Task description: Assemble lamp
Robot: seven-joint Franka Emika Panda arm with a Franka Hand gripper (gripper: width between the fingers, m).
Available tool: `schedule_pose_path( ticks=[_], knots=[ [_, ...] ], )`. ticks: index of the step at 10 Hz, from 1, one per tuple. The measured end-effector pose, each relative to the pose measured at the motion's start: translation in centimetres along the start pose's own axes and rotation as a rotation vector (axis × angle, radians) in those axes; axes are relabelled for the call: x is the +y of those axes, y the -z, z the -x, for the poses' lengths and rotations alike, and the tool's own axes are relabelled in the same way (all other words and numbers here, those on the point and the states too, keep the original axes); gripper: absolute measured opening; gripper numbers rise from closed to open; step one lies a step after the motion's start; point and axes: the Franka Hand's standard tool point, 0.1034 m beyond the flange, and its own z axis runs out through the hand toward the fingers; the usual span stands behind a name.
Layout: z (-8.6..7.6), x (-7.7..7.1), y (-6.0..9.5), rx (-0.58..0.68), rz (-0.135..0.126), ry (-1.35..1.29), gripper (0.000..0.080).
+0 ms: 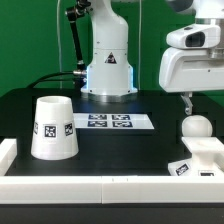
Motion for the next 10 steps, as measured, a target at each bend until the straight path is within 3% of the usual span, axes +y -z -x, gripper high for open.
schedule_pose_path(
  ticks=[3,10],
  knots=[
    [0.7,0.9,-0.4,-0.196,0.008,-0.047,0.0699],
    [2.9,0.9,-2.3,-0.669,0.041,-0.054,0.0699]
  ],
)
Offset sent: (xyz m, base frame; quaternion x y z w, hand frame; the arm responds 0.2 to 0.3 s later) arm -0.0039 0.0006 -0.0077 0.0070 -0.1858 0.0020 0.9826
